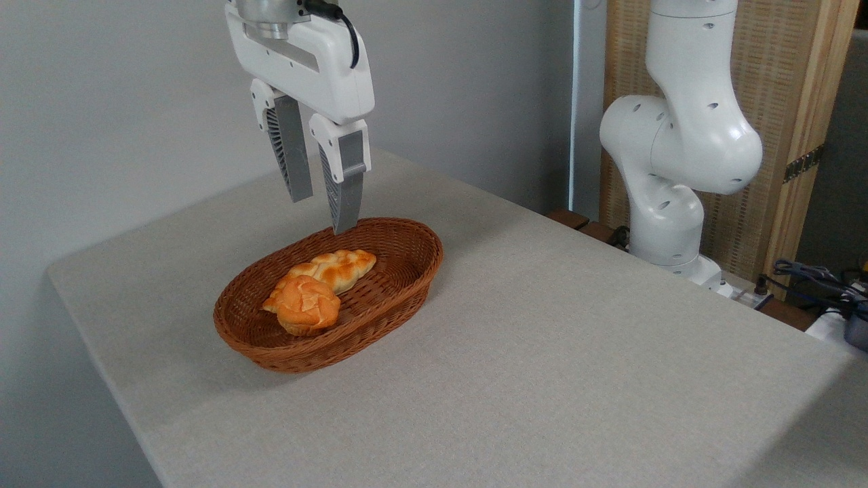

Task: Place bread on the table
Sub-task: 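Move the open gripper over the round orange bun in the basket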

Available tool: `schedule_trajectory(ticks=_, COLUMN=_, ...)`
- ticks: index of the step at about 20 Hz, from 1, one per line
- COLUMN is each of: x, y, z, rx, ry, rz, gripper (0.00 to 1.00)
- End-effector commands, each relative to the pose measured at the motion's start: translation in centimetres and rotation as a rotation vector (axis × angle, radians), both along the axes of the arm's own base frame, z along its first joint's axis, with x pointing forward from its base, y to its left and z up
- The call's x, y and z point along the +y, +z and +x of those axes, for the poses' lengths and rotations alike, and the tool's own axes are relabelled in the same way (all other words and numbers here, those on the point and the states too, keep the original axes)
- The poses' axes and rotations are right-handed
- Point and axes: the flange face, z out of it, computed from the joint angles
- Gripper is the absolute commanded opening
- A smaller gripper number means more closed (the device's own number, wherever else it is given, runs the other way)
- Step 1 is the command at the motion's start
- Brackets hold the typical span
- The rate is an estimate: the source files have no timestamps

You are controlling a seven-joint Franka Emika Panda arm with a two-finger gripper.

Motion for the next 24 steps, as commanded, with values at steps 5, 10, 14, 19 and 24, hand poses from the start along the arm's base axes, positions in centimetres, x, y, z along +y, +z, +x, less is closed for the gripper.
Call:
schedule_trajectory(ticks=5, x=-0.5, y=-0.3, z=-0.4, rx=0.03, ry=-0.021, rz=-0.009, gripper=1.0)
schedule_trajectory(ticks=10, x=-1.2, y=-0.6, z=-0.5, rx=0.036, ry=-0.031, rz=-0.007, gripper=1.0)
schedule_trajectory(ticks=14, x=-1.2, y=-0.6, z=-0.6, rx=0.035, ry=-0.036, rz=-0.007, gripper=1.0)
schedule_trajectory(ticks=19, x=-2.0, y=-1.5, z=-0.8, rx=0.035, ry=-0.046, rz=-0.005, gripper=1.0)
schedule_trajectory(ticks=24, x=-5.1, y=-3.9, z=-0.3, rx=-0.036, ry=-0.081, rz=-0.018, gripper=1.0)
